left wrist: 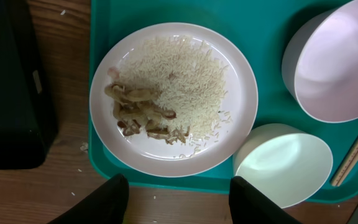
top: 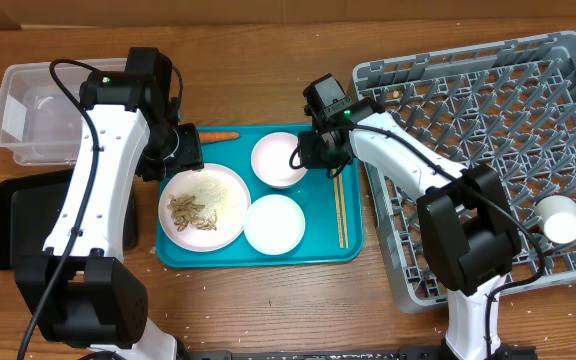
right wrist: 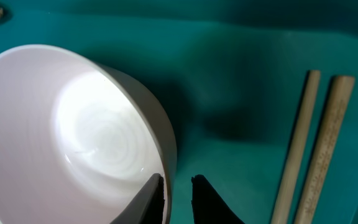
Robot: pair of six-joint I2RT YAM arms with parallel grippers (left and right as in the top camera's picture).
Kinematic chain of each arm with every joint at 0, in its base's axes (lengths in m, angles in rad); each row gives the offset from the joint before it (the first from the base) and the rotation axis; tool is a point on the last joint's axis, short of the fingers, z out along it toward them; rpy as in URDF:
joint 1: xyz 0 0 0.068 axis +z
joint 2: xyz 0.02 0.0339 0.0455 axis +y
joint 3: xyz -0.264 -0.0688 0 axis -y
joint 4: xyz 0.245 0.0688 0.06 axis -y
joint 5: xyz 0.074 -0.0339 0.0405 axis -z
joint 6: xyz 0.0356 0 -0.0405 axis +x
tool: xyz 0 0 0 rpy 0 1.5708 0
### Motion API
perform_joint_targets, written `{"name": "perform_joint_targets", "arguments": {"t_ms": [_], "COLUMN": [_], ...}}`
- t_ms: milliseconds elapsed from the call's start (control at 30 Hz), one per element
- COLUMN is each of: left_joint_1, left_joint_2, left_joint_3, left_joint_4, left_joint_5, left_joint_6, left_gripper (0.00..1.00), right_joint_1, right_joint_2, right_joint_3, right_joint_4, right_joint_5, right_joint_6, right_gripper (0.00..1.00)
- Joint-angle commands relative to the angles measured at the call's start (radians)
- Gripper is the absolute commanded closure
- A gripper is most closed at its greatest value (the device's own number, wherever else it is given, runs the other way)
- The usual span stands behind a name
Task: Sort waste into correct bins and load items into the dishwasher
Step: 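Reach the right gripper to the pink bowl and grasp its rim, then lift the pink bowl with the right gripper and carry it over the rack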
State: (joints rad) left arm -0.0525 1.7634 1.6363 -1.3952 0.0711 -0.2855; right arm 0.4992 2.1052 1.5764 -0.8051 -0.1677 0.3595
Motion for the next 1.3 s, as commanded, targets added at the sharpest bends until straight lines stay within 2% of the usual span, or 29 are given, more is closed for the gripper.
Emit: {"name": "perform_joint_targets", "arguments": {"t_ms": [0, 133, 267, 367, 567, 767, 967, 1067, 1267], "left_joint_1": [-0.008, -0.008, -0.008, -0.008, -0.008, -0.008, -0.008, -0.008, -0.008], "left_joint_2": [-0.024, -0.024, -0.024, -0.024, -0.024, -0.024, -0.024, -0.024, -0.024], "left_joint_3": [0.015, 0.015, 0.015, 0.015, 0.015, 0.015, 0.015, 0.015, 0.015], "left_joint_4": [-0.001, 0.000, 0.000, 0.000, 0.000, 0.000, 0.000, 0.001, 0.001], "left_joint_5": [0.005, 0.005, 0.005, 0.005, 0.005, 0.005, 0.005, 0.005, 0.005], "left_joint_6": [-0.010, -0.010, -0.010, -0.010, -0.010, -0.010, -0.010, -0.010, -0.010], "left_gripper": [0.46, 0.46, 0.46, 0.46, 0.46, 0.45, 0.45, 0.46, 0.45], "right_joint_1": [0.005, 0.005, 0.005, 0.005, 0.003, -0.045, -0.118, -0.177, -0.385], "right_joint_2": [0.000, 0.000, 0.000, 0.000, -0.007, -0.096, -0.268, -0.355, -0.385], "right_joint_3": [-0.006, -0.006, -0.006, -0.006, 0.014, 0.180, 0.389, 0.407, 0.396], "right_joint_4": [-0.016, -0.060, -0.067, -0.066, -0.079, -0.219, -0.339, -0.330, -0.331], "right_joint_5": [0.019, 0.069, 0.085, 0.084, 0.083, 0.104, 0.304, 0.514, 0.852], "right_joint_6": [0.039, 0.112, 0.121, 0.121, 0.119, 0.008, -0.102, -0.182, -0.185], "right_gripper": [0.85, 0.85, 0.86, 0.95, 0.96, 0.96, 0.96, 0.96, 0.96]}}
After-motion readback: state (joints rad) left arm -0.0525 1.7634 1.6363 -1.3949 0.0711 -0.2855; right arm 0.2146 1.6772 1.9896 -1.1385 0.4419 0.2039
